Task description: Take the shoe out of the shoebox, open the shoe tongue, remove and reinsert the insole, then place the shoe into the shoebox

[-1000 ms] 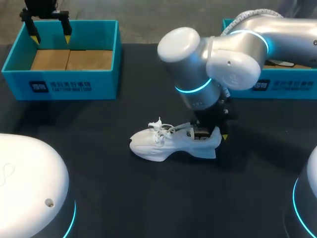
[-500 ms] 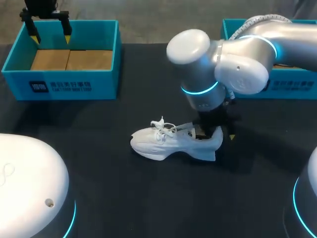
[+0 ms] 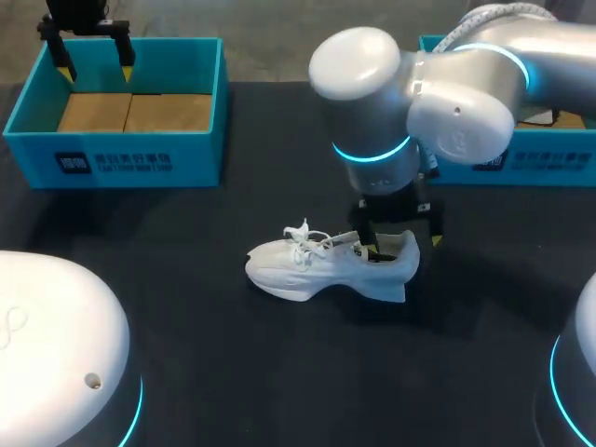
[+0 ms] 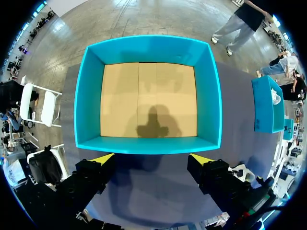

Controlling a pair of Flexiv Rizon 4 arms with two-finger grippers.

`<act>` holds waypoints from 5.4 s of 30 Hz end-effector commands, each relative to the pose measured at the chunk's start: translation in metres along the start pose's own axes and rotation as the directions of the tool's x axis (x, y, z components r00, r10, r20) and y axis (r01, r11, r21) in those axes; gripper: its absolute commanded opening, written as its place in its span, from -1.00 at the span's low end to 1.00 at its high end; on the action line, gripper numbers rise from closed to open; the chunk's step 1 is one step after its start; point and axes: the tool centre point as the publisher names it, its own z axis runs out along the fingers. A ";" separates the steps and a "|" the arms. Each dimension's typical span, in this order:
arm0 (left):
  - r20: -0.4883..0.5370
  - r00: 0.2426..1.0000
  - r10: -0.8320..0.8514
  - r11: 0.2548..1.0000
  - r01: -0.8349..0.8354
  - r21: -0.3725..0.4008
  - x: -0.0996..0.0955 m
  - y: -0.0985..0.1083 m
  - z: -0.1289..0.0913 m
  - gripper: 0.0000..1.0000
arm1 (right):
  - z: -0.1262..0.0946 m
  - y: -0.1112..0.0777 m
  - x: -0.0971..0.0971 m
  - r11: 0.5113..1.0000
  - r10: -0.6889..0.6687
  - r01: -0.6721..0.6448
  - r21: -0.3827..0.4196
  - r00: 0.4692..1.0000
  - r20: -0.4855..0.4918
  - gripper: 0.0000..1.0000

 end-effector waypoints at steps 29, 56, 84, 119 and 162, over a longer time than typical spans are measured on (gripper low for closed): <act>0.001 1.000 0.000 1.000 0.000 -0.001 0.000 0.000 -0.001 1.00 | -0.070 -0.003 -0.005 0.966 -0.249 0.223 -0.129 0.938 -0.243 1.00; 0.001 1.000 0.000 1.000 0.000 -0.001 0.000 0.000 -0.001 1.00 | -0.082 -0.011 -0.027 0.001 -1.000 0.867 -0.499 0.001 0.000 1.00; 0.001 1.000 0.000 1.000 0.000 -0.001 0.000 0.000 -0.001 1.00 | -0.070 0.005 -0.057 -0.284 -0.959 0.885 -0.370 -0.264 0.104 1.00; 0.001 1.000 0.000 1.000 0.000 -0.001 0.000 0.000 -0.001 1.00 | 0.005 0.026 -0.119 -0.049 -0.998 0.645 -0.763 -0.004 0.060 1.00; 0.001 1.000 0.000 1.000 0.000 -0.001 0.000 0.000 -0.001 1.00 | 0.085 0.013 -0.122 -0.011 -0.995 0.413 -0.910 0.090 0.053 1.00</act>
